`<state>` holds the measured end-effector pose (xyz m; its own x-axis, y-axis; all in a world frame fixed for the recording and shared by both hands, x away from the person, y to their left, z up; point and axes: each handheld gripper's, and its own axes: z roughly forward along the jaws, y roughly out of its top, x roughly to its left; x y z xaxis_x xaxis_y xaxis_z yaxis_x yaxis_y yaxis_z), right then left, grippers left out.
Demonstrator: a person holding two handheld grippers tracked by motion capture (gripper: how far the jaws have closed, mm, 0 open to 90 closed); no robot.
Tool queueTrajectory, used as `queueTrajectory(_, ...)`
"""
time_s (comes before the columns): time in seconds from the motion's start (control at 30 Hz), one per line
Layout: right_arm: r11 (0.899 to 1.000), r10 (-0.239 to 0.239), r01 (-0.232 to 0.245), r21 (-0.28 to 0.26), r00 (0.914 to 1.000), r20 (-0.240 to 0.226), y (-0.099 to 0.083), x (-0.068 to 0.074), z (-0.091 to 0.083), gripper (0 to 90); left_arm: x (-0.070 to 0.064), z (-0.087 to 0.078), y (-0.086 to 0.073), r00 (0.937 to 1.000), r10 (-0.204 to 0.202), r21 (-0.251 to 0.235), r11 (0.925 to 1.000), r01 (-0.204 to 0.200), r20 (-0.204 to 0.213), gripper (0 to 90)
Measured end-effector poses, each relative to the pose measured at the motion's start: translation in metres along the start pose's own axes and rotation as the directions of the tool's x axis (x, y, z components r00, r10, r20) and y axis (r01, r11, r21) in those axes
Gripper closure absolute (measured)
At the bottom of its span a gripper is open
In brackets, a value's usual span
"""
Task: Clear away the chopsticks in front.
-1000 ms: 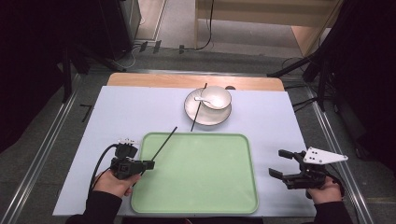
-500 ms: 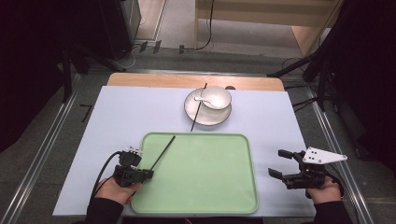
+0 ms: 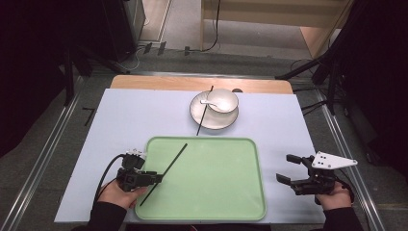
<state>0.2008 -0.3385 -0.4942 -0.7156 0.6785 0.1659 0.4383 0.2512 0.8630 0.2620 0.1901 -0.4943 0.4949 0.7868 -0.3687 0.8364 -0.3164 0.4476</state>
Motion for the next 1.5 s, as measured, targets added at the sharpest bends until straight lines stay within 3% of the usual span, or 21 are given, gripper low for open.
queueTrajectory(0.03,1.0,0.0,0.0,0.0,1.0,0.0,0.0,0.0,0.0,16.5,0.001,-0.003,0.001,0.9995,-0.002,-0.027,0.9996,0.003,0.031,60.2)
queueTrajectory(0.07,1.0,-0.001,0.001,0.0,1.0,-0.002,0.0,0.0,0.0,16.5,0.002,-0.006,0.003,0.9978,0.007,-0.056,0.9984,-0.003,0.067,51.7)
queueTrajectory(0.1,1.0,-0.001,0.001,0.0,1.0,-0.002,0.0,0.0,0.0,16.5,0.003,-0.009,0.004,0.9965,0.029,-0.077,0.9967,-0.023,0.078,51.7)
queueTrajectory(0.2,1.0,-0.001,0.001,0.007,1.0,-0.003,0.0,0.0,0.0,16.6,0.002,-0.011,0.01,0.9933,0.093,-0.107,0.9907,-0.085,0.069,43.7)
queueTrajectory(0.27,1.0,-0.001,0.001,0.008,1.0,-0.004,0.0,0.0,0.001,16.5,0.002,-0.009,0.012,0.993,0.098,-0.1,0.9908,-0.091,0.066,42.7)
queueTrajectory(0.33,1.0,-0.002,0.002,0.01,1.0,-0.002,0.0,0.0,0.001,16.5,0.004,-0.002,0.02,0.9897,0.136,-0.078,0.9881,-0.132,0.043,39.8)
queueTrajectory(0.6,1.0,0.008,-0.008,0.009,1.0,0.003,-0.001,-0.001,0.001,16.5,0.005,0.004,0.046,0.985,0.162,-0.078,0.9845,-0.157,0.06,36.3)
queueTrajectory(0.7,1.0,0.009,-0.009,0.006,1.0,-0.001,-0.001,-0.001,0.001,16.5,0.007,0.009,0.06,0.9834,0.151,-0.068,0.9871,-0.145,0.101,35.3)
queueTrajectory(0.8,1.0,0.0,0.0,-0.003,1.0,-0.007,0.0,-0.001,0.001,16.4,0.009,0.014,0.08,0.9845,0.143,-0.075,0.9879,-0.136,0.101,34.9)
queueTrajectory(1.23,1.0,0.003,-0.003,0.0,0.9999,-0.012,-0.001,-0.001,0.002,16.5,0.004,0.022,0.135,0.985,0.161,-0.099,0.983,-0.155,0.061,34.6)
queueTrajectory(1.37,1.0,0.001,-0.001,0.01,0.9999,-0.015,0.0,-0.001,0.003,16.5,0.001,0.024,0.152,0.9831,0.168,-0.102,0.9818,-0.16,0.073,34.9)
queueTrajectory(1.5,1.0,-0.001,0.001,0.007,0.9998,-0.018,0.001,-0.001,0.004,16.5,-0.005,0.031,0.167,0.9782,0.203,-0.103,0.9749,-0.197,0.045,34.8)
